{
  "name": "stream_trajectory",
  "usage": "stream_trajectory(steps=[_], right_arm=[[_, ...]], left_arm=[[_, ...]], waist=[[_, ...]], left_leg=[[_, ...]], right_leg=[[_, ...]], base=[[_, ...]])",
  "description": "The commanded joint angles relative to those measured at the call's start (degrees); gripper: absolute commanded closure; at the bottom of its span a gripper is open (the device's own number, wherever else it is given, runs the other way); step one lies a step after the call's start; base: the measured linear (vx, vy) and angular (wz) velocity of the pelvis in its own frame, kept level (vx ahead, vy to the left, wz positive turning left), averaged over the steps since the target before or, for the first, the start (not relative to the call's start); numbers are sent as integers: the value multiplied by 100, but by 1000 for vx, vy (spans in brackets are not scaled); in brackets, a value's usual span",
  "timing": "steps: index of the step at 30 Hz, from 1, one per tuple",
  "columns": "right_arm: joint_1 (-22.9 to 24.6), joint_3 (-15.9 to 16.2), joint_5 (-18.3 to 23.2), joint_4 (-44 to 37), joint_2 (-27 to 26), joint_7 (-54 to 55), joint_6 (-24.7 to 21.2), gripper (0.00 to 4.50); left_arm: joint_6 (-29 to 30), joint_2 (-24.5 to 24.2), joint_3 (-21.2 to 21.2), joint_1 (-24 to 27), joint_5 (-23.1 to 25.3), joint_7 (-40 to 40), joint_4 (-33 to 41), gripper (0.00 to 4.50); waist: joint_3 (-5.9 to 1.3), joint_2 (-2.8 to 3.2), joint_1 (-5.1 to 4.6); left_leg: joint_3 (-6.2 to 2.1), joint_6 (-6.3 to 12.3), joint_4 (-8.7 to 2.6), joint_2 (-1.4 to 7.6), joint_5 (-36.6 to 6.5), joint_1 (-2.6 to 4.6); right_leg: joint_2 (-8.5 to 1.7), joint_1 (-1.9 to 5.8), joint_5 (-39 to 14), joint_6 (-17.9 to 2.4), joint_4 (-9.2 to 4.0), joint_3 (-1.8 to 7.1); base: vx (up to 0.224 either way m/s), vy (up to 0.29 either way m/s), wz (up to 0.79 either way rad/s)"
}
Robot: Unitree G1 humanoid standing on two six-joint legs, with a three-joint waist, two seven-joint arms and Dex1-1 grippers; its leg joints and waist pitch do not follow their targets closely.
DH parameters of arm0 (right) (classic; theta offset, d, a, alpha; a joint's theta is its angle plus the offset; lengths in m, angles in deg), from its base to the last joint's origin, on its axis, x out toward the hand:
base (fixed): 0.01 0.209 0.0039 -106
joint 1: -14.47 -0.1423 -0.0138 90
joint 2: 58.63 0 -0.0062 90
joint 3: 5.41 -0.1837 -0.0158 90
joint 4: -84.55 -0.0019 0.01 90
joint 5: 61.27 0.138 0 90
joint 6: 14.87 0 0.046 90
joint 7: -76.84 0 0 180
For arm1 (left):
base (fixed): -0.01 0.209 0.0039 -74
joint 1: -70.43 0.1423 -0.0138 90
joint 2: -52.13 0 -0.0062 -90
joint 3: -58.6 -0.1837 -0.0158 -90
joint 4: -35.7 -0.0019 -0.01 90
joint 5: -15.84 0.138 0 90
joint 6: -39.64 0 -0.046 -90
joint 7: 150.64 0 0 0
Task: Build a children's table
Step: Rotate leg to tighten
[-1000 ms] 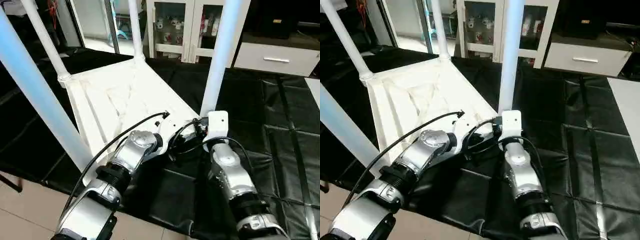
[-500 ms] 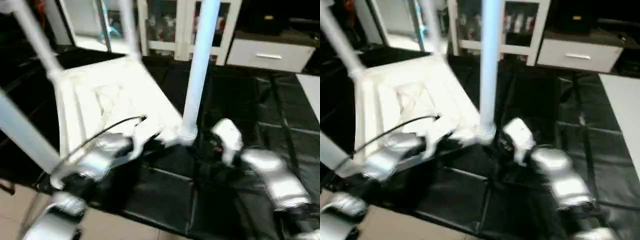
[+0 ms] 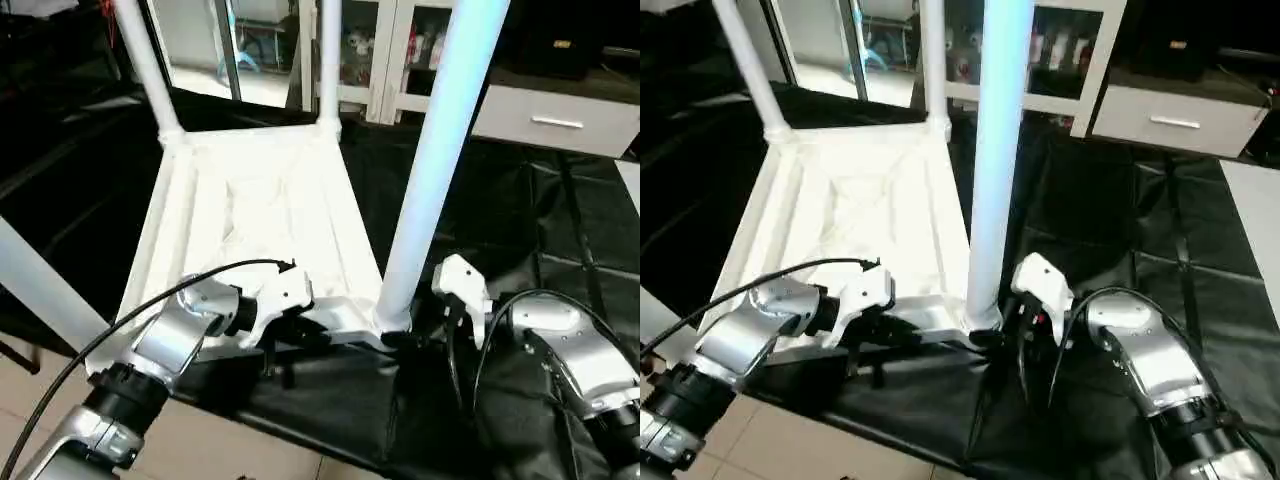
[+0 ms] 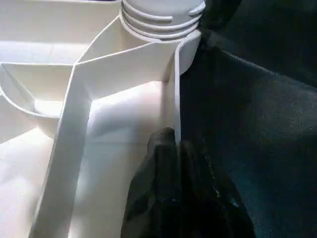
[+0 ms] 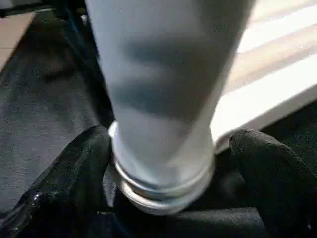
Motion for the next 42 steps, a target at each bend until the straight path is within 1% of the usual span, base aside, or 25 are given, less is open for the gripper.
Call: stream_trajectory(steps=[1, 5, 6, 8, 10, 11, 12, 14, 15, 18, 19, 20, 24, 25, 29, 30, 31, 34, 35, 36, 37, 38, 39, 40, 42], right_arm=[[-73, 3, 73, -68, 13, -116, -64, 37], [-132, 11, 139, 39, 31, -198, -40, 37], [-143, -3, 159, 55, 20, -219, -50, 63], [-163, -38, 185, 84, -23, -275, -70, 71], [-166, -42, 185, 89, -30, -285, -69, 76], [-191, -55, 183, 124, -60, -315, -58, 105], [-200, -57, 182, 136, -67, -320, -55, 113], [-239, -60, 188, 174, -83, -377, -60, 122], [-246, -50, 186, 180, -77, -400, -54, 135], [-256, -39, 197, 201, -59, -423, -42, 160], [-262, -43, 206, 226, -55, -436, -29, 166], [-262, -43, 206, 226, -55, -436, -29, 173], [-276, -57, 193, 269, -79, -470, -9, 180], [-303, -64, 189, 287, -97, -489, -24, 180], [-305, -63, 177, 278, -137, -470, -20, 182], [-283, -102, 154, 300, -192, -338, 21, 183], [-263, -143, 143, 321, -246, -215, 49, 183], [-230, -243, 130, 392, -384, 72, 88, 183], [-207, -388, 120, 551, -613, 508, 115, 183], [-207, -388, 120, 551, -613, 508, 115, 183], [-209, -467, 79, 652, -749, 807, 146, 183], [-231, -598, 1, 821, -984, 1351, 156, 183], [-231, -598, 1, 821, -984, 1351, 156, 184], [-257, -689, -106, 979, -1188, 1838, 245, 184], [-269, -736, -156, 1047, -1280, 2074, 278, 184]], left_arm=[[111, -11, -334, 113, 41, -251, 41, 450], [183, -33, -310, 151, 54, -219, 143, 450], [192, -40, -302, 159, 58, -219, 157, 450], [227, -66, -273, 194, 54, -187, 210, 450], [233, -71, -269, 198, 51, -183, 218, 450], [252, -94, -259, 217, 43, -180, 244, 450], [253, -101, -259, 224, 42, -181, 250, 450], [280, -120, -261, 245, 44, -182, 279, 450], [292, -123, -262, 257, 44, -178, 294, 450], [312, -124, -272, 292, 48, -169, 330, 450], [325, -117, -272, 319, 53, -147, 356, 450], [325, -117, -272, 319, 53, -147, 356, 450], [333, -113, -255, 356, 48, -100, 384, 450], [335, -118, -252, 351, 48, -99, 379, 450], [316, -104, -232, 346, 50, -68, 354, 450], [290, -49, -194, 340, 47, 17, 304, 450], [258, 9, -154, 332, 46, 107, 251, 450], [232, 134, -64, 291, 40, 302, 131, 450], [198, 337, 84, 183, 41, 625, -94, 450], [198, 337, 84, 183, 41, 625, -94, 450], [184, 433, 147, 122, 35, 758, -210, 450], [164, 589, 235, 11, 42, 986, -417, 450], [164, 589, 235, 11, 42, 986, -417, 450], [166, 733, 292, -110, 78, 1209, -627, 450], [158, 792, 314, -162, 108, 1326, -719, 450]], waist=[[-312, -95, -13], [-324, -108, 4], [-322, -119, 6], [-323, -131, 11], [-317, -121, 12], [-318, -124, 8], [-317, -135, 5], [-320, -133, 6], [-321, -115, 10], [-332, -130, 8], [-335, -167, 7], [-332, -152, 13], [-334, -155, 12], [-331, -142, 7], [-333, -147, 7], [-333, -128, 6], [-328, -138, -2], [-296, -143, -21], [-283, -183, -29], [-277, -166, -34], [-281, -175, -53], [-260, -177, -88], [-254, -189, -104], [-268, -192, -124], [-259, -199, -143]], left_leg=[[-24, 552, -405, 191, -878, 28], [-17, 643, -383, 188, -717, 26], [-16, 649, -384, 188, -719, 25], [-17, 650, -384, 190, -731, 26], [-20, 636, -388, 190, -753, 24], [-18, 615, -388, 190, -785, 28], [-18, 615, -389, 186, -790, 25], [-20, 598, -386, 185, -790, 27], [-21, 592, -386, 185, -785, 31], [-19, 626, -373, 182, -671, 27], [-17, 654, -367, 181, -635, 21], [-18, 672, -366, 182, -612, 20], [-17, 660, -365, 181, -635, 27], [-15, 661, -365, 180, -640, 29], [-16, 641, -363, 179, -667, 29], [-18, 631, -362, 179, -671, 31], [-16, 613, -364, 177, -702, 24], [-15, 503, -381, 166, -966, 18], [-21, 423, -395, 166, -1113, 20], [-25, 366, -407, 167, -1174, 29], [-36, 288, -414, 163, -1270, 36], [-36, 238, -428, 154, -1376, 28], [-35, 203, -430, 142, -1438, 29], [-56, 142, -433, 126, -1464, 7], [-68, 119, -443, 126, -1558, 7]], right_leg=[[-218, 290, -612, -1523, -306, 178], [-224, 300, -379, -1600, -279, 176], [-223, 300, -396, -1600, -282, 173], [-224, 299, -451, -1590, -282, 173], [-224, 297, -499, -1577, -287, 171], [-219, 293, -535, -1563, -287, 172], [-217, 294, -554, -1555, -290, 171], [-217, 293, -577, -1556, -286, 170], [-216, 293, -558, -1556, -283, 172], [-213, 302, -355, -1593, -260, 170], [-215, 309, -313, -1605, -251, 170], [-219, 306, -320, -1607, -252, 170], [-214, 306, -380, -1596, -255, 168], [-209, 299, -379, -1600, -258, 168], [-210, 302, -406, -1599, -257, 169], [-210, 302, -406, -1597, -256, 169], [-209, 299, -441, -1591, -265, 169], [-208, 280, -877, -1508, -315, 168], [-216, 278, -1249, -1396, -342, 170], [-218, 265, -1423, -1347, -360, 172], [-219, 267, -1646, -1252, -382, 170], [-211, 235, -1853, -1163, -414, 172], [-205, 227, -2004, -1099, -437, 171], [-222, 252, -2203, -980, -439, 163], [-224, 234, -2452, -839, -475, 154]], base=[[0, 0, 0], [0, 0, 0], [0, 0, 0], [0, 0, 0], [0, 0, 0], [0, 0, 0], [0, 0, 0], [0, 0, 0], [0, 0, 0], [0, 0, 0], [0, 0, 0], [0, 0, 0], [0, 0, 0], [0, 0, 0], [0, 0, 0], [0, 0, 0], [0, 0, 0], [0, 0, 0], [0, 0, 0], [0, 0, 0], [0, 0, 0], [0, 0, 0], [0, 0, 0], [0, 0, 0], [0, 0, 0]])
